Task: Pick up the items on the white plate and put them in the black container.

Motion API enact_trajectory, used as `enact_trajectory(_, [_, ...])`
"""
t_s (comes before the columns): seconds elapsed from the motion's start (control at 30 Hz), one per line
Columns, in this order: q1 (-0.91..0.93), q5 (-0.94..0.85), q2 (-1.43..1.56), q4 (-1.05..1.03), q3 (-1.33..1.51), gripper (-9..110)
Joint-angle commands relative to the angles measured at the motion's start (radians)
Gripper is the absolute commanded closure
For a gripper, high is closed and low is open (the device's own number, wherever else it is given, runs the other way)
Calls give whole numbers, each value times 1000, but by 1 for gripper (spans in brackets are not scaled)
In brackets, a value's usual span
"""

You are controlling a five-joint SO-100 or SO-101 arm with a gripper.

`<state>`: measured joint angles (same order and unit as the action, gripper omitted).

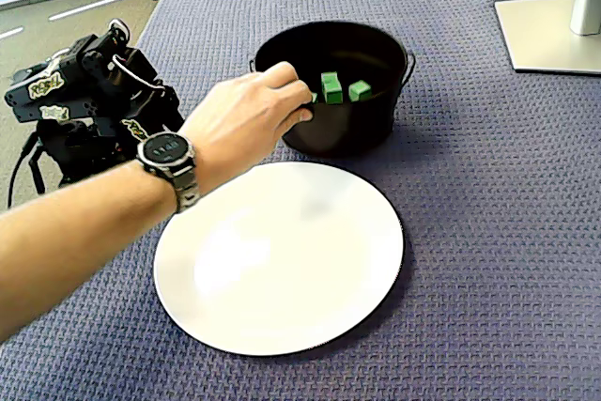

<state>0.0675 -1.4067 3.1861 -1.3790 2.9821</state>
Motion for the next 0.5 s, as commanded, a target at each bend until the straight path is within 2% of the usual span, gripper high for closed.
enact_trajectory(0.0, [-14,-2,-8,-121,14,96])
enact_trajectory(0.47, [-21,-8,-8,-130,14,96])
